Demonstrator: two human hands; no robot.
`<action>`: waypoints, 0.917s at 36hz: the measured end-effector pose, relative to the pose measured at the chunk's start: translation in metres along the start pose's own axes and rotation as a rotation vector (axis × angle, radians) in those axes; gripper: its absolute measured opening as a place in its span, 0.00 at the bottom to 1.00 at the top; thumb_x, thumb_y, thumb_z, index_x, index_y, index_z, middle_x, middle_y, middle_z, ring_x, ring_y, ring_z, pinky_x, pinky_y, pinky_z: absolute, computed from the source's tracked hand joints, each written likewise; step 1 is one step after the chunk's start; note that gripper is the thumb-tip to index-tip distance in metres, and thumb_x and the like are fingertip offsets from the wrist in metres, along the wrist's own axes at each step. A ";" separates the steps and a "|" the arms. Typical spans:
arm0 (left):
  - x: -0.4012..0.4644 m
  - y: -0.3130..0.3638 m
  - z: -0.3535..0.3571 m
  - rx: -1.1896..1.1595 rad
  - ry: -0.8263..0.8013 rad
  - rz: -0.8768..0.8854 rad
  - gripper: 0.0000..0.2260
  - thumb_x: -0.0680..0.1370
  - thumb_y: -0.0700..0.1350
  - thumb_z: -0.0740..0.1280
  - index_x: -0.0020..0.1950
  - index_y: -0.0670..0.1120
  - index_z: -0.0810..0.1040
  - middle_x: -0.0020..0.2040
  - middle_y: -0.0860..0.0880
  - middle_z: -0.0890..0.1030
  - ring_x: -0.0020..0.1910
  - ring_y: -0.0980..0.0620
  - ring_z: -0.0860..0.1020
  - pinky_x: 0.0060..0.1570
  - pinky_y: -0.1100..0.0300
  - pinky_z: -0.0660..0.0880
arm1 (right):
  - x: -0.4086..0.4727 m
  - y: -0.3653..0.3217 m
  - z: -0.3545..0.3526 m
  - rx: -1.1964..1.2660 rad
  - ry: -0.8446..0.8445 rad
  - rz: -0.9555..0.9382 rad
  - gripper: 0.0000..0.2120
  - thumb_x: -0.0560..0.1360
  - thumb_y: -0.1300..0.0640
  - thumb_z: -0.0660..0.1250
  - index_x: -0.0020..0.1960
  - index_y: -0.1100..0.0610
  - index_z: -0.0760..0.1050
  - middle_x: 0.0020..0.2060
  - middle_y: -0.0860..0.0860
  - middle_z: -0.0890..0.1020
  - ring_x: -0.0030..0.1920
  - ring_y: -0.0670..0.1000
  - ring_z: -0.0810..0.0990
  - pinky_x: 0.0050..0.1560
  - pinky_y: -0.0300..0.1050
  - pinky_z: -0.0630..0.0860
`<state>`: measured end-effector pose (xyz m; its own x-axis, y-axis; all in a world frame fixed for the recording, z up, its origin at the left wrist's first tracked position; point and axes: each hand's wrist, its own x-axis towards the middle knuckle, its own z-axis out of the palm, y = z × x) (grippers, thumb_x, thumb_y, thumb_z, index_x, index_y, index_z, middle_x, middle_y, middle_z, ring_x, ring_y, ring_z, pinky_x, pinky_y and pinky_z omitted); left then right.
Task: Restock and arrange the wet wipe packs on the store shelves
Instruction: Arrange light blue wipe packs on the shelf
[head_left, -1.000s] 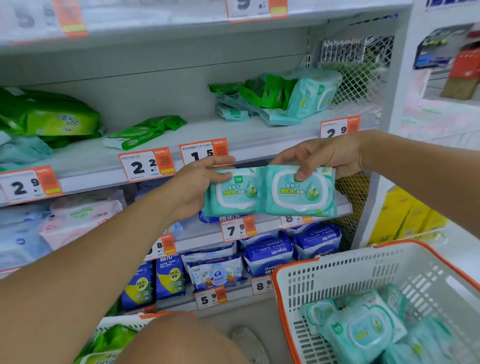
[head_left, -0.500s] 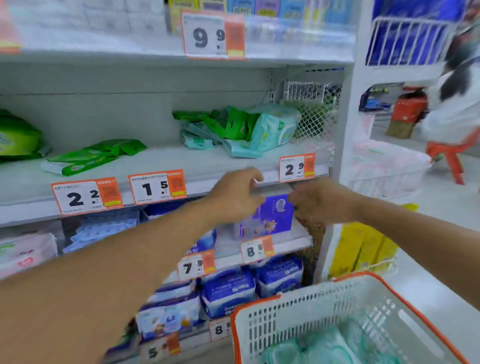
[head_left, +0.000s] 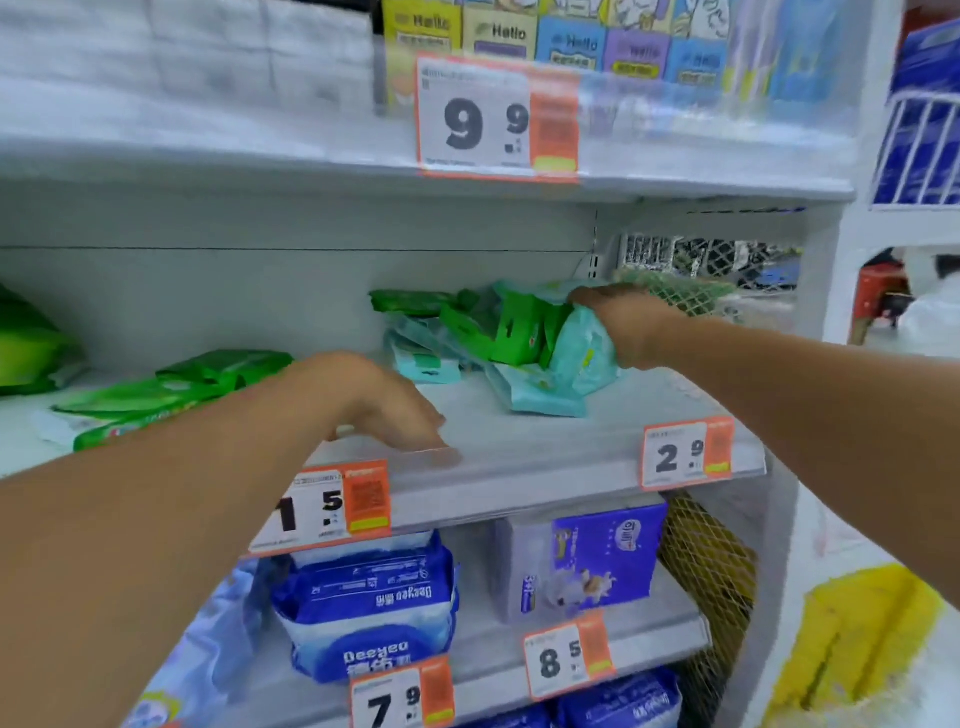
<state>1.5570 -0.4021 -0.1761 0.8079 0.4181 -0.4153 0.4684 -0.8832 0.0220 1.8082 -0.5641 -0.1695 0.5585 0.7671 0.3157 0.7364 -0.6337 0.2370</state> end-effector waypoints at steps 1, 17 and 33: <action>-0.002 0.000 -0.001 0.042 0.025 0.009 0.34 0.77 0.67 0.61 0.80 0.58 0.55 0.80 0.54 0.55 0.76 0.46 0.61 0.67 0.46 0.67 | 0.004 -0.002 0.002 0.010 -0.003 -0.007 0.42 0.68 0.69 0.70 0.77 0.51 0.59 0.70 0.58 0.71 0.66 0.61 0.72 0.64 0.50 0.73; 0.006 -0.040 0.002 -0.609 0.420 0.159 0.39 0.50 0.66 0.82 0.60 0.62 0.77 0.56 0.60 0.82 0.55 0.55 0.81 0.60 0.53 0.77 | -0.032 -0.124 -0.050 0.759 0.145 -0.454 0.34 0.62 0.54 0.83 0.66 0.52 0.76 0.60 0.45 0.81 0.58 0.45 0.79 0.60 0.40 0.75; 0.028 -0.053 -0.021 -0.336 0.675 0.422 0.29 0.63 0.57 0.81 0.62 0.60 0.78 0.48 0.61 0.84 0.46 0.59 0.82 0.52 0.60 0.78 | 0.087 -0.008 0.003 0.352 -0.053 0.217 0.31 0.78 0.67 0.67 0.77 0.54 0.62 0.76 0.53 0.65 0.68 0.56 0.73 0.63 0.43 0.74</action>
<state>1.5623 -0.3386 -0.1698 0.9277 0.1999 0.3153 0.0762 -0.9282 0.3643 1.8515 -0.4918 -0.1465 0.7275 0.6290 0.2741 0.6796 -0.7157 -0.1611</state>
